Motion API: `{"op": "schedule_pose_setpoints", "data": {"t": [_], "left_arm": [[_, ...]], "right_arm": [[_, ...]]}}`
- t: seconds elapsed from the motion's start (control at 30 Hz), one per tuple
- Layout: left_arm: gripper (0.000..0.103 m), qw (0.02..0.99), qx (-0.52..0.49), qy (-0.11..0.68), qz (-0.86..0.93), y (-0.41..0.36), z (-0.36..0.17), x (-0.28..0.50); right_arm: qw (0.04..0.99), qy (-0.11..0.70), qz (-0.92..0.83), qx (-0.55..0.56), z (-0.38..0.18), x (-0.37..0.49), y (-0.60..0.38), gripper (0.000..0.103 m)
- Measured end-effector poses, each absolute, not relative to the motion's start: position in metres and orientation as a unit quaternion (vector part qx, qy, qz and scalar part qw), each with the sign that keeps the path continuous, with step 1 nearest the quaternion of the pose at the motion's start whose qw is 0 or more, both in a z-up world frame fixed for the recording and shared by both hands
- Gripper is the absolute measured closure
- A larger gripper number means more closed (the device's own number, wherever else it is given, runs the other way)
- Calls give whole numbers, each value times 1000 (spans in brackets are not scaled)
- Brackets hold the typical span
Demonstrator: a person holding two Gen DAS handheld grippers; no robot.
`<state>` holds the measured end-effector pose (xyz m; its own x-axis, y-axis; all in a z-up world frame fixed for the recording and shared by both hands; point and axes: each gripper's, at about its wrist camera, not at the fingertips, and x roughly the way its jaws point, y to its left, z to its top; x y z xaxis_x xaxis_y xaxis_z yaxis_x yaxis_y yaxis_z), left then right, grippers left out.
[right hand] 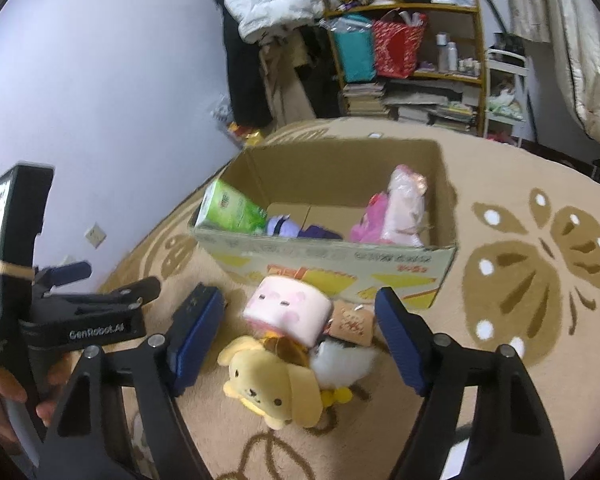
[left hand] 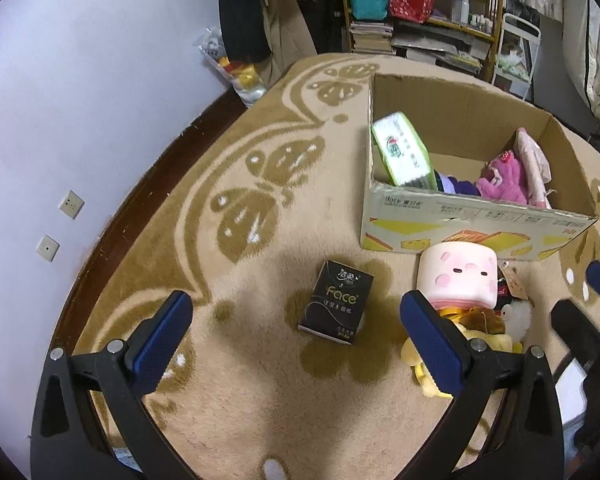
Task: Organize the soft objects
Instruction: 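Withdraw both tools from the box and move toward the items on the carpet, then grasp the black Face tissue pack with the left tool while the right tool grasps the yellow dog plush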
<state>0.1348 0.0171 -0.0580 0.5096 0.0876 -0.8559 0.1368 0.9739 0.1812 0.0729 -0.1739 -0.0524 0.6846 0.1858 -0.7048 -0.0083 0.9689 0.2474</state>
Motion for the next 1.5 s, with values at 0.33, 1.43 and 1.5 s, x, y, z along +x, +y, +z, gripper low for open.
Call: {"op": "schedule_pose_setpoints", "data": {"t": [0.33, 1.43, 1.5], "left_arm": [[1, 841, 86, 534, -10, 26, -87, 156], [27, 791, 133, 597, -15, 11, -160, 182], [42, 800, 132, 585, -10, 10, -159, 181]], "right_arm": [[891, 440, 76, 80, -85, 89, -150, 22], [848, 514, 128, 24, -145, 99, -107, 15], [846, 516, 130, 25, -144, 98, -108, 15]]}}
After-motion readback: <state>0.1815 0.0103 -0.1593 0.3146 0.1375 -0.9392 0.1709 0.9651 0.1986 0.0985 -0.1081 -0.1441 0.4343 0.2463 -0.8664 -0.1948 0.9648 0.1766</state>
